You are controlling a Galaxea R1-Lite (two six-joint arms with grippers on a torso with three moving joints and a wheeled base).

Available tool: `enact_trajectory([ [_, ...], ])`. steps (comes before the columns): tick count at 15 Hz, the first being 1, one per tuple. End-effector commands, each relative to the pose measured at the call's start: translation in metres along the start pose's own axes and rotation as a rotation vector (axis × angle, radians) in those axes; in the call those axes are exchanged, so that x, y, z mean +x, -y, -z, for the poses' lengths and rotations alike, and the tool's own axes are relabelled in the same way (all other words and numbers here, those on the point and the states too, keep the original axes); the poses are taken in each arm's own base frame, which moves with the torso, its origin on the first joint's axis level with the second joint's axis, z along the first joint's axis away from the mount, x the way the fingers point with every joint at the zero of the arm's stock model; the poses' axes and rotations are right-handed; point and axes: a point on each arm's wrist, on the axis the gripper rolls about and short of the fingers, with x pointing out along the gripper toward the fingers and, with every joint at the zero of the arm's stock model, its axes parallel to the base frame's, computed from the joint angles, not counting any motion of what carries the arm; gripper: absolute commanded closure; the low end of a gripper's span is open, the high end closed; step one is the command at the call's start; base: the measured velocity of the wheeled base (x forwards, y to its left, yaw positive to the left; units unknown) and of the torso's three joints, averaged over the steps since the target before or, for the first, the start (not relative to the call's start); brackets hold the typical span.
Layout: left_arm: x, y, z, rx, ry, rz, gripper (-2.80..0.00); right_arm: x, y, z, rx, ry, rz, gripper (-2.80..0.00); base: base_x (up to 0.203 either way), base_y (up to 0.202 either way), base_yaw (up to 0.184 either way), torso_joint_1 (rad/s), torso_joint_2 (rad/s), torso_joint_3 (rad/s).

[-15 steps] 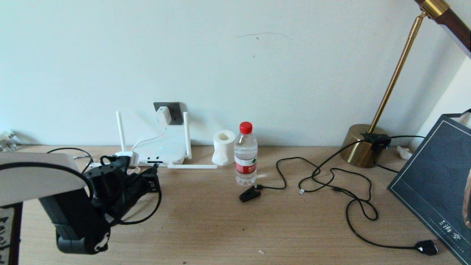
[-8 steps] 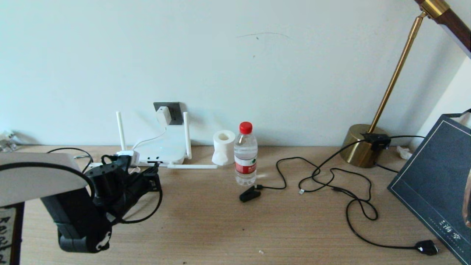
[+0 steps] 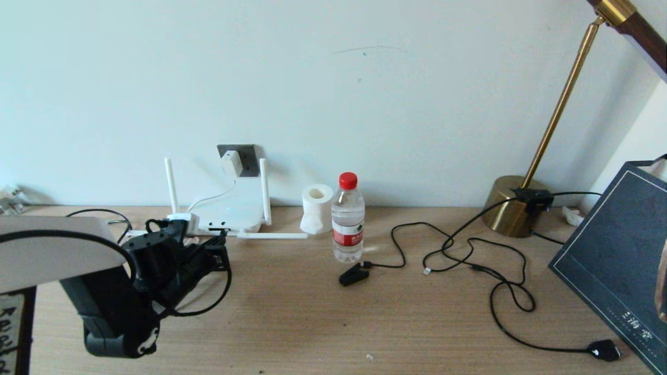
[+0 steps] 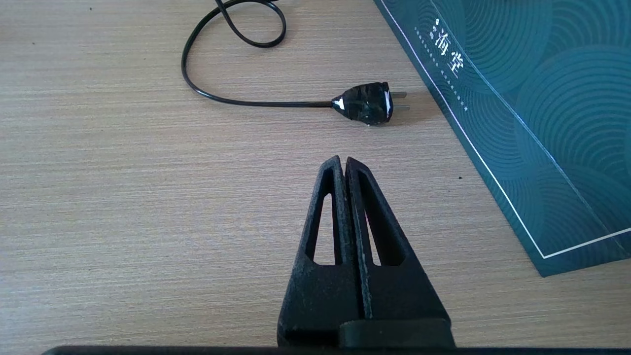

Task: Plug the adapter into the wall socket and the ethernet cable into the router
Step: Plug cable into router interface

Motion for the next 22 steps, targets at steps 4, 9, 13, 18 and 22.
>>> enact_trajectory([
  [4,-0.0004,0.0006,-0.0016,0.001,0.01,0.001,0.0,0.0001,0.0,0.0,0.0,-0.002,0.0,0.0,0.0,0.0,0.0,0.0,0.0,0.0],
  [9,-0.0004,0.0022,-0.0014,0.001,0.009,0.006,0.0,0.0001,0.0,0.0,0.0,-0.002,-0.002,0.0,0.0,0.0,0.0,0.0,0.0,0.0],
  [13,0.0008,0.0038,0.0,0.0,0.007,0.009,0.0,0.0001,0.0,-0.0002,0.0,0.0,-0.001,0.0,0.0,0.0,0.0,0.0,0.0,0.0],
  [18,0.0023,0.0038,0.001,0.0,0.006,0.009,0.0,0.0001,0.0,-0.0001,0.0,-0.001,-0.001,0.0,0.0,0.0,0.0,0.0,0.0,0.0],
  [22,0.004,0.0038,0.0012,0.0,0.009,0.009,0.0,0.0001,0.0,-0.0001,0.0,-0.001,0.0,0.0,0.0,0.0,0.0,0.0,0.0,0.0],
])
